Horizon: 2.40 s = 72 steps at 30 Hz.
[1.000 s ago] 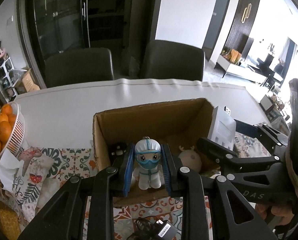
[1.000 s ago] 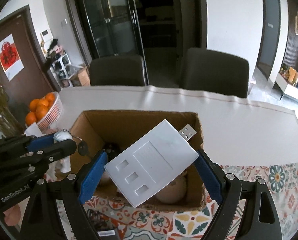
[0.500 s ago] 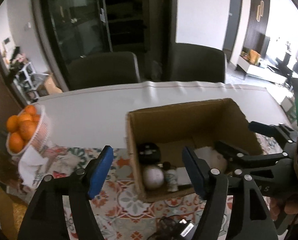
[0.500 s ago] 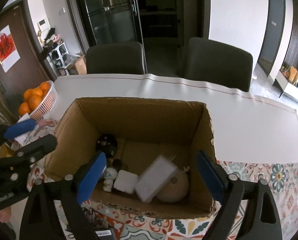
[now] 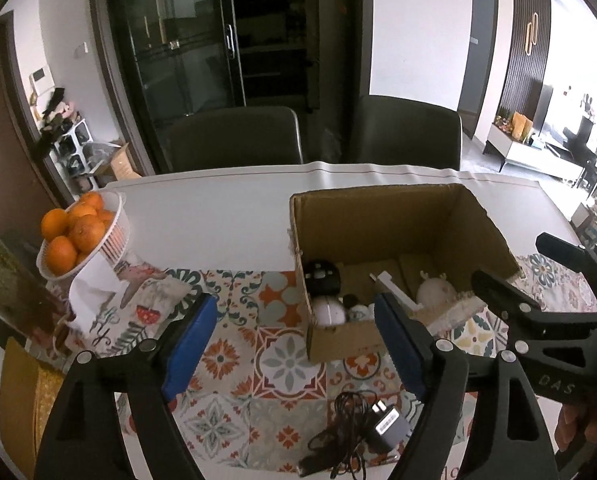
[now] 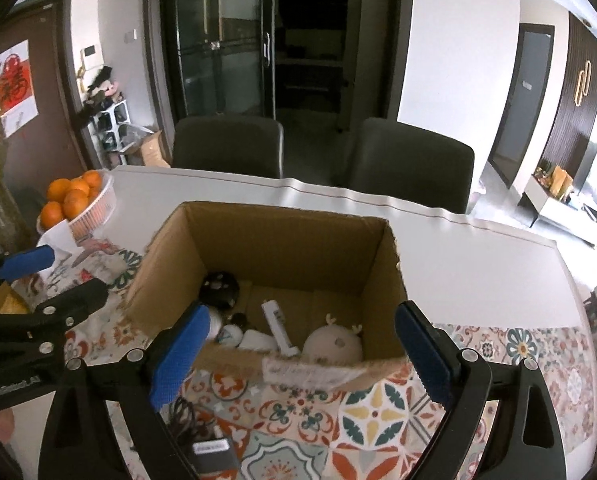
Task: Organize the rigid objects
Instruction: 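Withdraw both tools from the box toward the black adapter and bar, then grasp the black power adapter with the right gripper while the left grasps the black bar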
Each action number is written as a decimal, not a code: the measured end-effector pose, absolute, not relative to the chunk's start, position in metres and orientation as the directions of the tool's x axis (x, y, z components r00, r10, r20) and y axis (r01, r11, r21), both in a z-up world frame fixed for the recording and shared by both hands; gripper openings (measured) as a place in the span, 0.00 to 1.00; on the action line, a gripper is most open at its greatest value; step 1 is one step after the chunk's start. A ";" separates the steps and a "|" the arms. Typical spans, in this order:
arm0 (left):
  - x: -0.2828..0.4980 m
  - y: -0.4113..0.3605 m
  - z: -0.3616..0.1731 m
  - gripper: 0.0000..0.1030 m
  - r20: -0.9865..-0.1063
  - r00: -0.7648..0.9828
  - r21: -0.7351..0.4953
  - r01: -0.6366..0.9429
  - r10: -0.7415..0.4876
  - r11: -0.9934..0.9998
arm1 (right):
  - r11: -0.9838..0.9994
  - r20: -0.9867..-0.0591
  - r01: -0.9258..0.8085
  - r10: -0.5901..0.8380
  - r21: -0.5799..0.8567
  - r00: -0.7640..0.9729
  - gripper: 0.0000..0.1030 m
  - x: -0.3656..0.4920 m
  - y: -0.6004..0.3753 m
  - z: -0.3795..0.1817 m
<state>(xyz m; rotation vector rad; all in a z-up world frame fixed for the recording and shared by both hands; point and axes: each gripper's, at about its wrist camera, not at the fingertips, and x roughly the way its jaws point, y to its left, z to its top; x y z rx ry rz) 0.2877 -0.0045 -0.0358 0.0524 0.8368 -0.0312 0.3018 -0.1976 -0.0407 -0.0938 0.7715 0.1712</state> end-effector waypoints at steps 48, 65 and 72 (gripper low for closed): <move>0.195 0.010 -0.142 0.82 -0.887 0.439 0.125 -0.068 0.142 0.990 | 0.896 -0.866 -0.382 0.366 0.228 0.341 0.79 0.231 -0.166 -0.180; 0.192 0.019 -0.167 0.82 -0.907 0.385 0.134 -0.122 0.171 0.983 | 0.866 -0.873 -0.416 0.409 0.279 0.266 0.71 0.250 -0.149 -0.218; 0.188 0.015 -0.166 0.82 -0.905 0.387 0.146 -0.110 0.178 0.983 | 0.854 -0.862 -0.430 0.429 0.291 0.268 0.67 0.247 -0.151 -0.218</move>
